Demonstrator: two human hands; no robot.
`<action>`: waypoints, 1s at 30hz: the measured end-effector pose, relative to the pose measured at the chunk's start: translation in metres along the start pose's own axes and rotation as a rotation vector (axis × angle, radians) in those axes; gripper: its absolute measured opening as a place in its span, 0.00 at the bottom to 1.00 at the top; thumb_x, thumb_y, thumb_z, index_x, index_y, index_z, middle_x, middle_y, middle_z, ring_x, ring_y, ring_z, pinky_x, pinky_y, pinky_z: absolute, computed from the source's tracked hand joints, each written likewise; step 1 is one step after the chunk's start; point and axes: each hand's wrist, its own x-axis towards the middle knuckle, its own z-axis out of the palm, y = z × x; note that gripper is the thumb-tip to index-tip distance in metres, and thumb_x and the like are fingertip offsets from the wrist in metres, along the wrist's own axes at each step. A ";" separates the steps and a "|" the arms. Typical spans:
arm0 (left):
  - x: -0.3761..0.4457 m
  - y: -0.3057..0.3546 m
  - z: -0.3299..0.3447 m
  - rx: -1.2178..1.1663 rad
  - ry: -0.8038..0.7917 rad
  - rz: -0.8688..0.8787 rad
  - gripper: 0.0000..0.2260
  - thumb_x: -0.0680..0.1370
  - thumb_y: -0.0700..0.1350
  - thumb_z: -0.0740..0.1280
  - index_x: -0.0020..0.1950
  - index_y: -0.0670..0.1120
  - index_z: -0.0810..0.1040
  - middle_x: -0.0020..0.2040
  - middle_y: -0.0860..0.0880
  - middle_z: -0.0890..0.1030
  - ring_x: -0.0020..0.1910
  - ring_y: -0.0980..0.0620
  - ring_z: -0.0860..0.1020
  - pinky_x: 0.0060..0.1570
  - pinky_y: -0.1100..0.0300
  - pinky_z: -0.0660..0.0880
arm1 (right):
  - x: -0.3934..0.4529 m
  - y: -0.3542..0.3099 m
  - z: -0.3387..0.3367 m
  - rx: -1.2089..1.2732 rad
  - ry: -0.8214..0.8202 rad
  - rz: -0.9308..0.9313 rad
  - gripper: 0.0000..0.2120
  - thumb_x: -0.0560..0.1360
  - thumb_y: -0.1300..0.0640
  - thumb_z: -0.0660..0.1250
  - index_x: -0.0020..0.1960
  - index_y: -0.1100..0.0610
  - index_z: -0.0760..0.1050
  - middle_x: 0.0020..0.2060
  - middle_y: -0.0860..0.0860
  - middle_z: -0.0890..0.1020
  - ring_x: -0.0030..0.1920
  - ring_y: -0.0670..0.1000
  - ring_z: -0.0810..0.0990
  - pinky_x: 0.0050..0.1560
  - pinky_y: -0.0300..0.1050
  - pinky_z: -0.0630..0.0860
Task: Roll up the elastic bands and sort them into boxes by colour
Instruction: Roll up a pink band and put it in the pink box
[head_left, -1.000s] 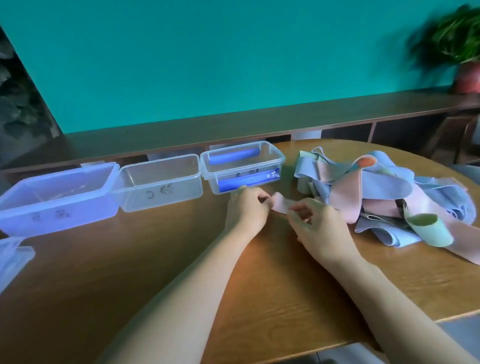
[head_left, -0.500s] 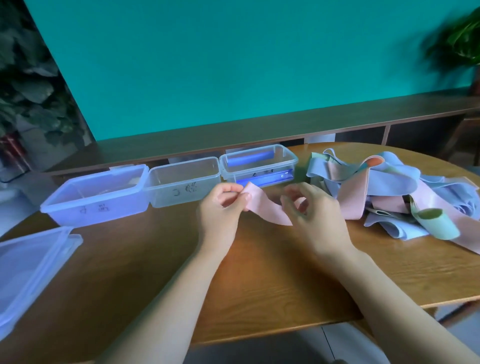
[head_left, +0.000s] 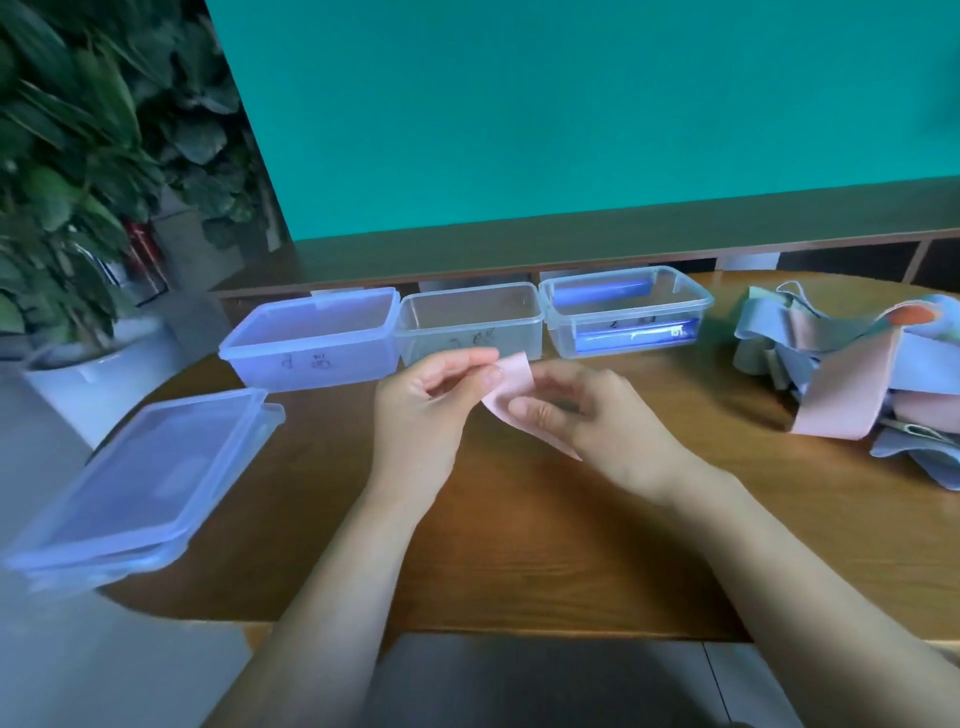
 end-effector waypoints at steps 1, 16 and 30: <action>0.002 0.004 -0.004 -0.016 0.011 0.009 0.08 0.75 0.39 0.74 0.51 0.50 0.86 0.48 0.56 0.87 0.50 0.57 0.84 0.52 0.65 0.79 | 0.000 -0.004 0.001 0.005 -0.015 0.011 0.09 0.79 0.45 0.70 0.57 0.46 0.82 0.49 0.39 0.86 0.52 0.39 0.83 0.58 0.43 0.78; 0.013 0.029 -0.026 0.014 0.198 0.203 0.06 0.76 0.42 0.74 0.43 0.52 0.80 0.42 0.53 0.85 0.43 0.51 0.83 0.34 0.63 0.75 | -0.010 -0.041 0.005 0.372 -0.240 0.110 0.13 0.73 0.46 0.73 0.54 0.50 0.85 0.50 0.51 0.85 0.51 0.66 0.77 0.43 0.52 0.71; 0.038 0.055 -0.019 0.033 0.142 0.220 0.06 0.77 0.39 0.73 0.46 0.51 0.83 0.39 0.60 0.85 0.38 0.58 0.82 0.30 0.66 0.75 | -0.016 -0.050 0.000 0.481 -0.183 0.159 0.10 0.76 0.53 0.72 0.53 0.58 0.85 0.48 0.51 0.87 0.49 0.52 0.87 0.50 0.49 0.83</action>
